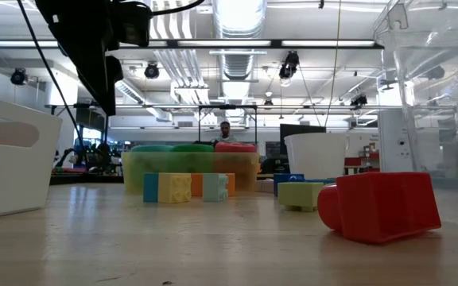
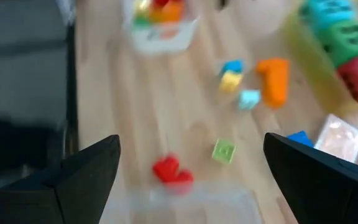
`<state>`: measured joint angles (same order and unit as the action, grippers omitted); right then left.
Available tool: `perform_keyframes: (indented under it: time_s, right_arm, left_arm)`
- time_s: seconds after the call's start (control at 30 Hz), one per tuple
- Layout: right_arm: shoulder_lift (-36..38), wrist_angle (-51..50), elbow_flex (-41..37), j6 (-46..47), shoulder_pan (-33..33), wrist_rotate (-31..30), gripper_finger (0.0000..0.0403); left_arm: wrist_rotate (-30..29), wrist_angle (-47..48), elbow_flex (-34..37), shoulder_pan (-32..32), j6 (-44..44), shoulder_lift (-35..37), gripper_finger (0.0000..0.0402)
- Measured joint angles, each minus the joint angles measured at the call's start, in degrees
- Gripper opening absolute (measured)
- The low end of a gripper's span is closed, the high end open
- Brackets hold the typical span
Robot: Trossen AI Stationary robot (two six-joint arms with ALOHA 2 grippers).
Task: Pick & Place Toys
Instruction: Put the blue game piece into the white bin
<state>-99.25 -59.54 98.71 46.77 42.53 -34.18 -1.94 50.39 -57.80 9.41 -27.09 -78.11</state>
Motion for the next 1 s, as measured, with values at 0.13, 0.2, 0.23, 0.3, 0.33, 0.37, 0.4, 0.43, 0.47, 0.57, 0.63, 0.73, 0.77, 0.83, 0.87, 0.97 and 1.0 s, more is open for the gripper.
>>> perform_keyframes:
  time_s: [0.13,0.2,0.23,0.3,0.33,0.37,0.4,0.43,0.47,0.57,0.63,0.73,0.77,0.83,0.87,0.97,1.0]
  right_arm:
    - [0.0,-0.3,1.6,7.3,-1.5,-11.0,0.0386]
    - [0.0,-0.3,2.3,10.8,-2.4,-16.5,0.0386]
    - [0.0,-0.3,2.7,11.2,-3.1,-17.6,0.0386]
    - [0.1,-1.4,3.6,11.5,-5.0,-17.9,0.0386]
    - [0.1,-2.3,4.2,12.0,-6.1,-17.5,0.0386]
    - [0.1,-3.1,4.7,13.1,-7.4,-17.0,0.0386]
    - [0.1,-3.9,5.2,14.6,-8.7,-16.6,0.0386]
    - [0.1,-4.9,5.7,15.7,-10.2,-15.7,0.0386]
    - [0.1,-6.1,6.2,16.5,-11.7,-14.7,0.0386]
    - [0.1,-8.7,7.3,18.6,-16.0,-10.1,0.0386]
    - [0.1,-10.3,7.7,19.6,-18.6,-8.1,0.0386]
    - [0.1,-13.4,7.9,19.7,-22.8,-4.6,0.0386]
    - [0.2,-14.2,7.8,19.4,-24.4,-2.5,0.0386]
    - [0.2,-15.3,7.1,18.4,-27.5,1.4,0.0386]
    - [0.2,-15.7,6.5,17.9,-28.8,3.1,0.0386]
    - [0.1,-15.5,4.9,15.6,-31.8,7.7,0.0386]
    - [0.0,-15.5,4.4,14.6,-32.6,9.5,0.0386]
  left_arm:
    - [0.0,0.0,0.0,0.0,0.0,0.0,0.0367]
    - [0.0,0.0,0.0,0.0,0.0,0.0,0.0367]
    - [0.0,0.0,0.0,0.0,0.0,0.0,0.0367]
    - [0.0,0.0,0.0,0.0,0.0,0.0,0.0367]
    - [0.0,0.0,0.0,0.0,0.0,0.0,0.0367]
    - [0.0,0.0,0.0,0.0,0.0,0.0,0.0367]
    - [0.0,0.0,0.0,0.0,0.0,0.0,0.0367]
    - [0.0,0.0,0.0,0.0,0.0,0.0,0.0367]
    - [0.0,0.0,0.0,0.0,0.0,0.0,0.0367]
    - [0.0,0.0,0.0,0.0,0.0,0.0,0.0367]
    - [0.0,0.0,0.0,0.0,0.0,0.0,0.0367]
    - [0.0,0.0,0.0,0.0,0.0,0.0,0.0367]
    - [0.0,0.0,0.0,0.0,0.0,0.0,0.0367]
    - [-0.4,-0.1,0.0,0.0,0.0,0.0,0.0367]
    - [-1.5,-0.3,0.0,0.0,0.0,0.0,0.0367]
    - [-4.0,-1.5,0.0,0.0,0.0,0.0,0.0367]
    - [-4.1,-1.5,0.0,0.0,0.0,0.0,0.0367]
